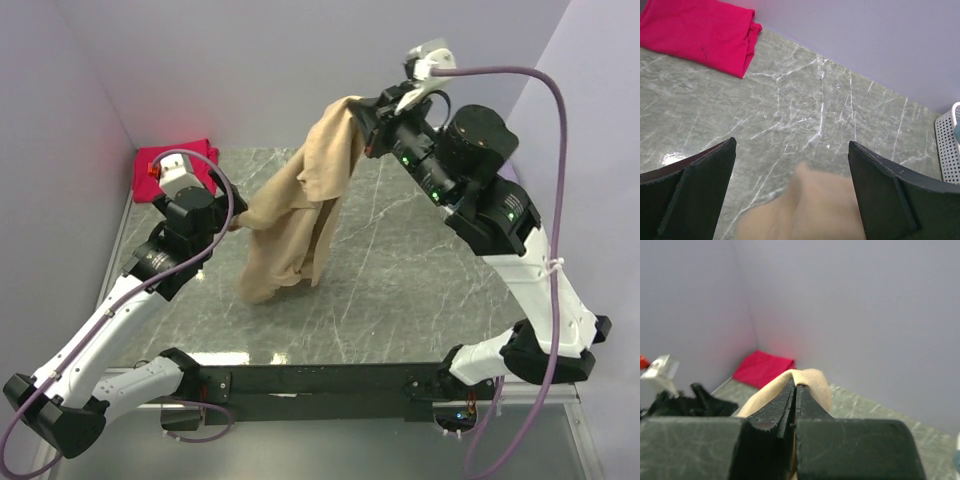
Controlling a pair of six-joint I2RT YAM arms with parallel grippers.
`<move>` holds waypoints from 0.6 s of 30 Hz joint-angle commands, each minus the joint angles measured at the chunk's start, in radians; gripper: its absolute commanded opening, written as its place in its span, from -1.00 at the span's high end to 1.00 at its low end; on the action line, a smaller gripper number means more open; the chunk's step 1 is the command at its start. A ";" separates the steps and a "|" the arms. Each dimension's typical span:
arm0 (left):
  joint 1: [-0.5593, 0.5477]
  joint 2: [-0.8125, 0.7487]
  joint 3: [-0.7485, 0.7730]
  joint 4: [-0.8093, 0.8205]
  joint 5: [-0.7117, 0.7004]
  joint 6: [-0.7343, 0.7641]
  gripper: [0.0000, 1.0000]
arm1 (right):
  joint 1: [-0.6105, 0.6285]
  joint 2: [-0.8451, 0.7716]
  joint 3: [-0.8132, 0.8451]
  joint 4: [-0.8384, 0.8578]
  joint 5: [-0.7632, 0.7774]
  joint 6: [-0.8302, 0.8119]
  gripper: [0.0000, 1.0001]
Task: Fold and stack the t-shirts
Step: Move the tshirt to the center of the board
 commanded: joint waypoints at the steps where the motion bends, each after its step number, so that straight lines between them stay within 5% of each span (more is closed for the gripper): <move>1: -0.001 0.010 0.001 0.025 -0.016 -0.018 -0.99 | -0.032 -0.046 -0.131 0.116 0.175 -0.046 1.00; 13: -0.001 0.123 0.038 0.031 0.049 0.004 -0.99 | -0.260 0.057 -0.634 0.016 0.258 0.198 0.99; 14: -0.002 0.144 0.039 0.036 0.075 0.008 -0.99 | -0.271 0.062 -0.650 0.016 0.263 0.205 0.76; 15: -0.001 0.157 0.047 0.036 0.085 0.011 -0.99 | -0.279 0.059 -0.677 0.018 0.272 0.218 0.12; 18: -0.002 0.194 0.055 0.036 0.106 0.017 -0.99 | -0.288 0.011 -0.717 0.042 0.269 0.209 -0.45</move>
